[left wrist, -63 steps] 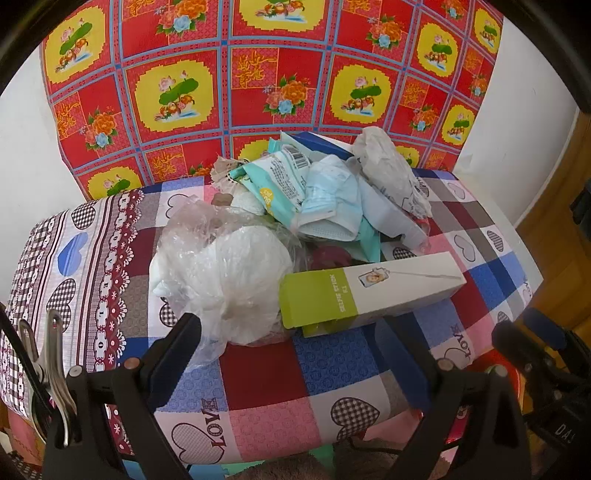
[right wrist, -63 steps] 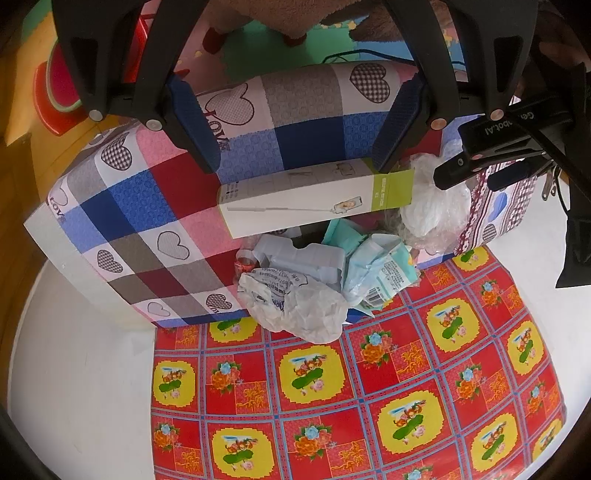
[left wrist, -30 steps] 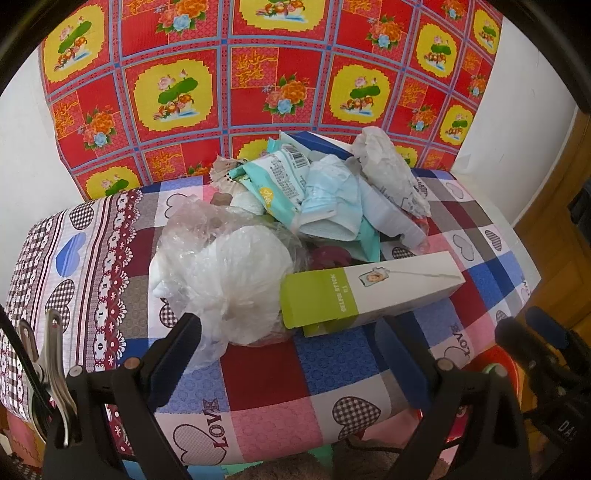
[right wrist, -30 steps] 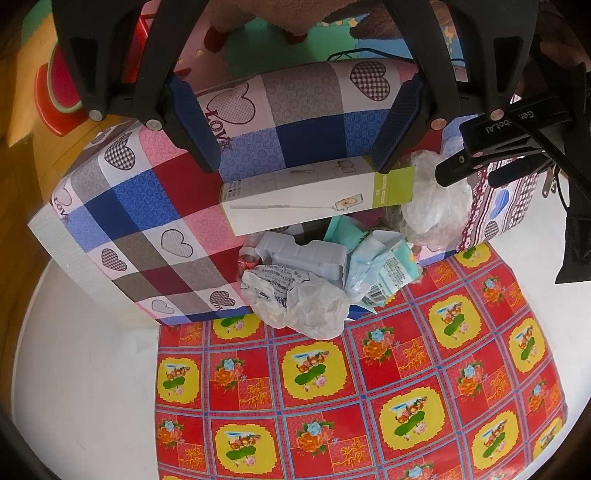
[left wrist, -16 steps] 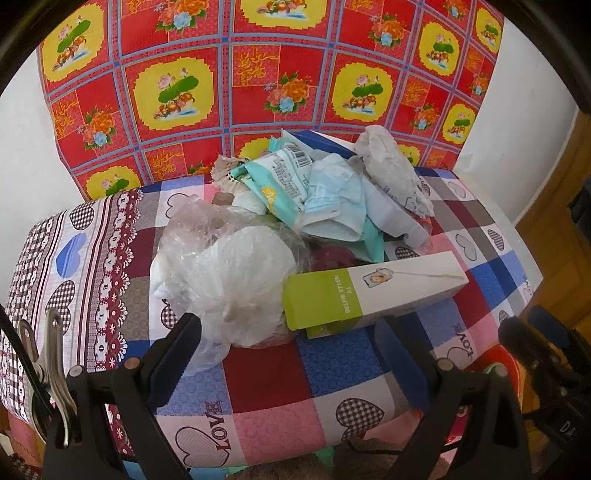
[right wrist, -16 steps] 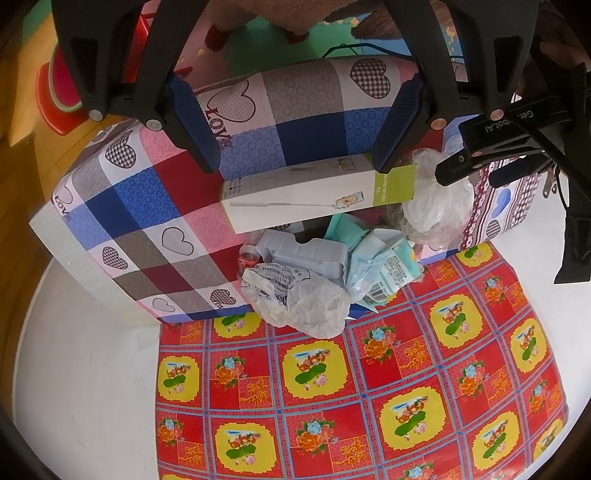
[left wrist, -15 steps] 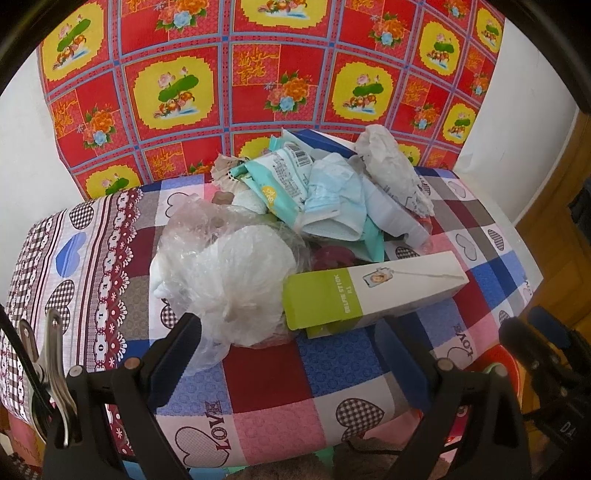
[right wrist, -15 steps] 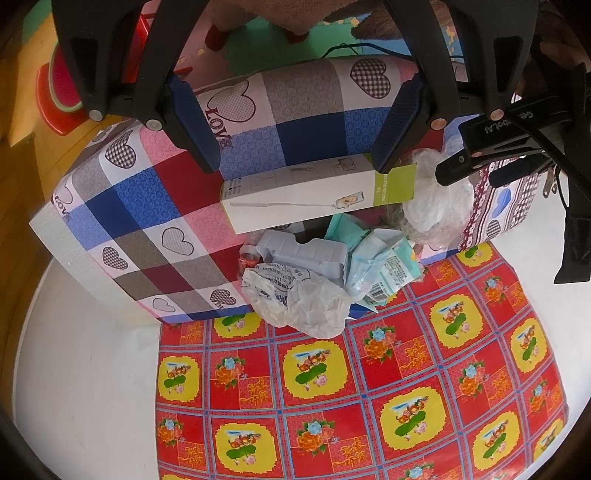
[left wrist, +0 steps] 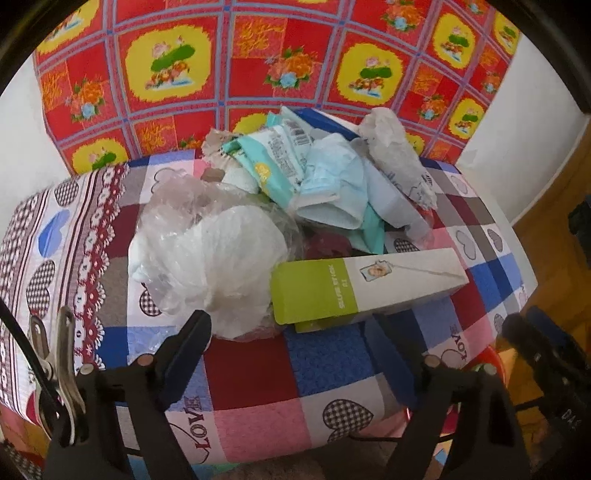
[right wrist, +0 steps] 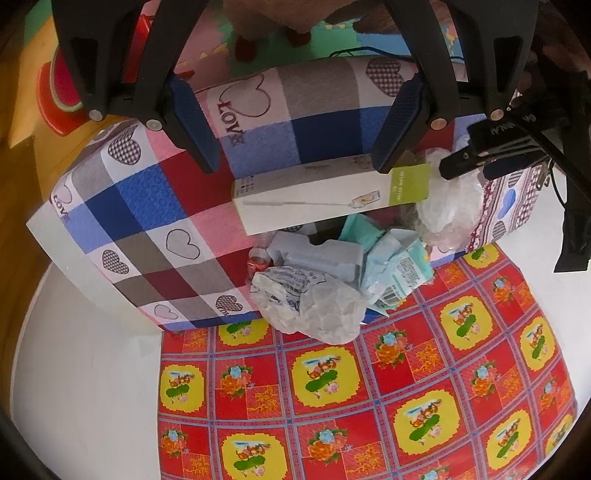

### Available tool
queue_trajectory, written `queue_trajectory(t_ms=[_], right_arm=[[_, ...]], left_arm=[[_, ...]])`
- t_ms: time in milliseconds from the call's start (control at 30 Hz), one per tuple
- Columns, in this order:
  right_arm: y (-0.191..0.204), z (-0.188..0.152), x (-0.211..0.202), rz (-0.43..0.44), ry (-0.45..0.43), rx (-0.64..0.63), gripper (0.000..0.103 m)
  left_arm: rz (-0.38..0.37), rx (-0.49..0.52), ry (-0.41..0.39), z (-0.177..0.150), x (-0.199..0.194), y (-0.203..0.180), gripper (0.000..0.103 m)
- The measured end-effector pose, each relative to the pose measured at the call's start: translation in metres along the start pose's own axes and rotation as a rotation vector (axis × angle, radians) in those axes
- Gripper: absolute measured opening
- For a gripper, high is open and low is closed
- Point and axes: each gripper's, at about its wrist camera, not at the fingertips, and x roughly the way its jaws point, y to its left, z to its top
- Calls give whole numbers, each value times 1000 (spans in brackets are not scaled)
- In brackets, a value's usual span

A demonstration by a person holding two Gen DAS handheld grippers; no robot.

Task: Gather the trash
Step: 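Lower the right gripper onto the white-green selfie stick box and close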

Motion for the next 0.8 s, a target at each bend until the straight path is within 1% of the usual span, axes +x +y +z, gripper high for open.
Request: queue_trajectory(t_ms=[67,333,433,600,700,733,800], right_arm=[[-4,3,5,5,9,-7,86],[-24,18,32,26,43,-62,86],[-32,23,45,45,64,-72,86],[-44,30,66,72,90,-89,86],[-50,35,79,109,114,-89,86],[-50,37,82,118,120,-88,86],[-53,38,89,135,135,-86,86]], left_arm=[[1,-13,19,2,5,1,85],[15,-35,85,9,29,-7,81],[26,-38,94,11,36,-11,81],[25,-86,120,13,51,-12,80],[18,-108,137,13,57,-15,76],[13,-110,141,12,59,-17,72],[9,-117,136,11,61,-20,71]])
